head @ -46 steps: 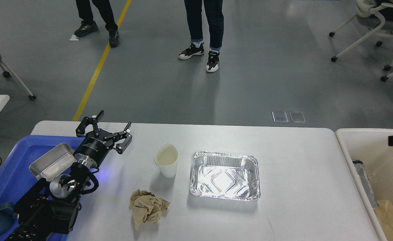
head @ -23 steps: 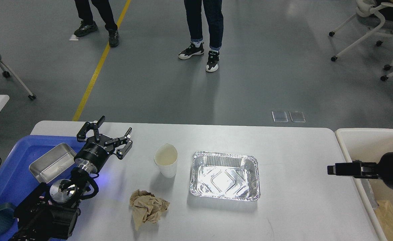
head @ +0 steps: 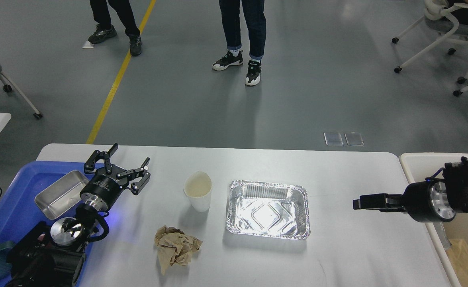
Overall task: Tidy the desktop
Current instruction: 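Reach the right gripper to the foil tray's near edge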
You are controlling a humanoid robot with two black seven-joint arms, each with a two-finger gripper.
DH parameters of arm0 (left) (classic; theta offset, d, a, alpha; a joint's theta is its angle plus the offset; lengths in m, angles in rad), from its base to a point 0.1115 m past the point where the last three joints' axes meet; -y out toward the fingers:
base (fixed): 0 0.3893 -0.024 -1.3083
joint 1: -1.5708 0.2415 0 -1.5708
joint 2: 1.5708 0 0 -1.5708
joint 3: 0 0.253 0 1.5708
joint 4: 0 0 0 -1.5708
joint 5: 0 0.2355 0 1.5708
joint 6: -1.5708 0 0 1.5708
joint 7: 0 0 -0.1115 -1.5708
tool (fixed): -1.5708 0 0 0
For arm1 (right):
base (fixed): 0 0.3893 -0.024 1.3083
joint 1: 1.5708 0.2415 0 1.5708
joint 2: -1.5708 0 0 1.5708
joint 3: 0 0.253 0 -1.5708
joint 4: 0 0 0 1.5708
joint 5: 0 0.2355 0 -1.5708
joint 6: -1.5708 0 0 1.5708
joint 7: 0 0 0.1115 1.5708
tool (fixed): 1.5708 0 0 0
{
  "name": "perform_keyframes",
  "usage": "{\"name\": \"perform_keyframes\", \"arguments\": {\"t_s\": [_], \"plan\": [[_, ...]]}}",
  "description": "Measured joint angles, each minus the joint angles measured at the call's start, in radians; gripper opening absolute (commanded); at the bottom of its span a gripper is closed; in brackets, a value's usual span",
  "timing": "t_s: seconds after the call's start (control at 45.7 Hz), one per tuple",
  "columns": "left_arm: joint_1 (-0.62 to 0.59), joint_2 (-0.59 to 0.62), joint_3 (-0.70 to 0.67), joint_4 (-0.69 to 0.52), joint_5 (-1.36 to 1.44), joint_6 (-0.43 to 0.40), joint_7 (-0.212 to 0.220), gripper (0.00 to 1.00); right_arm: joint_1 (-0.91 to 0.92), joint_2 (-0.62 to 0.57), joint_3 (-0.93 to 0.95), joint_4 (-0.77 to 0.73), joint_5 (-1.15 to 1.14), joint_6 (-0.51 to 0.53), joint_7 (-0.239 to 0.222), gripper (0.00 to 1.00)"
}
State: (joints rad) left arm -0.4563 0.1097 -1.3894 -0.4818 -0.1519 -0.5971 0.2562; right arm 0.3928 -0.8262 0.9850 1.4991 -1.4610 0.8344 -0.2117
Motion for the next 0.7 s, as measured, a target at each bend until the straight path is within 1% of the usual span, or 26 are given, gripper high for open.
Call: {"name": "perform_keyframes", "arguments": {"t_s": [0.197, 0.416, 0.569, 0.701], "plan": [[0.009, 0.036, 0.0, 0.0, -0.001, -0.008, 0.0, 0.97, 0.069, 0.095, -0.083, -0.075, -0.023, 0.0, -0.001, 1.0], [0.009, 0.046, -0.001, 0.0, -0.001, -0.025, -0.001, 0.97, 0.097, 0.197, -0.109, -0.158, -0.063, 0.0, -0.002, 1.0], [0.006, 0.045, -0.009, 0.0, -0.002, -0.035, -0.002, 0.97, 0.109, 0.214, -0.119, -0.181, -0.068, 0.0, -0.002, 1.0], [0.006, 0.035, -0.019, 0.0, -0.008, -0.066, -0.002, 0.97, 0.116, 0.218, -0.127, -0.19, -0.068, 0.0, -0.002, 1.0]]}}
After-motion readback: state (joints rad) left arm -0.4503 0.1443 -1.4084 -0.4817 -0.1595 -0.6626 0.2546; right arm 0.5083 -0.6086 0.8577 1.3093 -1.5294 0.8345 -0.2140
